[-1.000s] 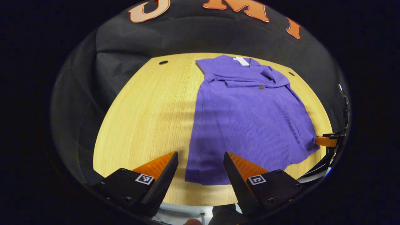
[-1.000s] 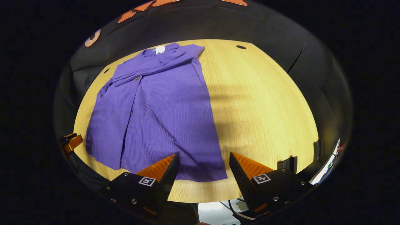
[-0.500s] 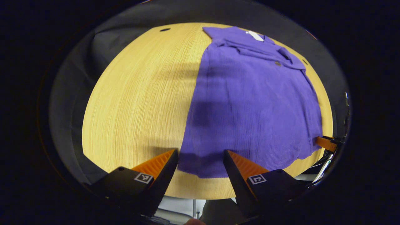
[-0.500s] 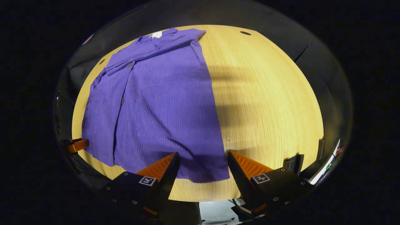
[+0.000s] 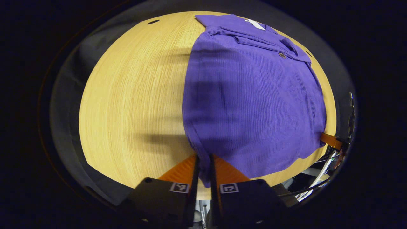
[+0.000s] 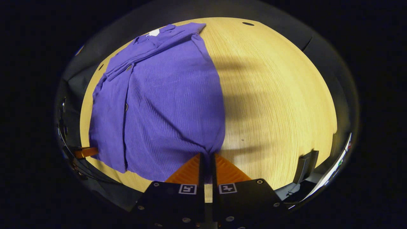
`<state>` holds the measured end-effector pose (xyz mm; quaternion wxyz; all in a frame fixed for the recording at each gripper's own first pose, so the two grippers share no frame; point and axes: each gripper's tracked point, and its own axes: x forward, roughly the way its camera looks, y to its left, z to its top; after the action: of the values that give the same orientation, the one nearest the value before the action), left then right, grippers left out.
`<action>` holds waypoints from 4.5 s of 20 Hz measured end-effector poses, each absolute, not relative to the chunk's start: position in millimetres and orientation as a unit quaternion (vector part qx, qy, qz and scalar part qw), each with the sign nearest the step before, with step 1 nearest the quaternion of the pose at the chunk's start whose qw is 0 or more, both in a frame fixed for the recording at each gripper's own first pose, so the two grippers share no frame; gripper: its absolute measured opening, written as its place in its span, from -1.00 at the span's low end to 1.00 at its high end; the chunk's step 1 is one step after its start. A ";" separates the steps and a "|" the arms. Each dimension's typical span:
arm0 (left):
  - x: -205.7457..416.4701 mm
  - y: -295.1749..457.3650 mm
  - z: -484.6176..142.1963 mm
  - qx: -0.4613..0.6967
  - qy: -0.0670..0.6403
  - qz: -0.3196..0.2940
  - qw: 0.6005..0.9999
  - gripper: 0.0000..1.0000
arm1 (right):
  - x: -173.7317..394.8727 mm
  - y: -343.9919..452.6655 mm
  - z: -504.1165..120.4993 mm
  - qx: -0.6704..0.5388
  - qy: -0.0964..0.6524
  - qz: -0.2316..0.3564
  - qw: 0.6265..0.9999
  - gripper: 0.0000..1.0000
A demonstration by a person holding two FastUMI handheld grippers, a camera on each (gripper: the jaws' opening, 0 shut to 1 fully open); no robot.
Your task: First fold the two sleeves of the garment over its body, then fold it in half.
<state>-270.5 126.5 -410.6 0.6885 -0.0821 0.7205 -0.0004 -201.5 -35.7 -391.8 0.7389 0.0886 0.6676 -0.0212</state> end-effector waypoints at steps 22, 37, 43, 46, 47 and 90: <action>-175.7 120.8 -261.0 -0.093 0.624 -0.066 0.773 -0.85 | -93.2 -10.0 -235.0 0.197 0.534 0.051 0.820 -0.89; -142.7 115.5 -274.7 -0.088 0.627 -0.050 0.773 -0.84 | -174.8 -49.8 -365.9 0.076 0.689 0.004 0.721 0.36; -154.1 118.4 -280.4 -0.087 0.633 -0.045 0.768 -0.84 | -195.6 -48.2 -394.4 0.072 0.706 -0.020 0.705 0.61; -157.2 121.4 -281.2 -0.091 0.633 -0.042 0.768 -0.84 | -195.2 -52.2 -397.9 0.037 0.706 -0.030 0.706 0.41; -157.0 121.2 -280.4 -0.093 0.632 -0.043 0.768 -0.84 | -192.7 -49.0 -396.1 0.034 0.702 -0.027 0.711 0.01; -19.2 127.3 -236.4 -0.087 0.580 -0.037 0.809 -0.85 | -101.7 -5.9 -335.6 0.122 0.697 0.142 0.692 -0.01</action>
<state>-19.2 127.3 -236.4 0.8092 -0.0874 0.5798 -0.0371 -101.7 -5.9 -335.6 0.6918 0.1223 0.6972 0.1424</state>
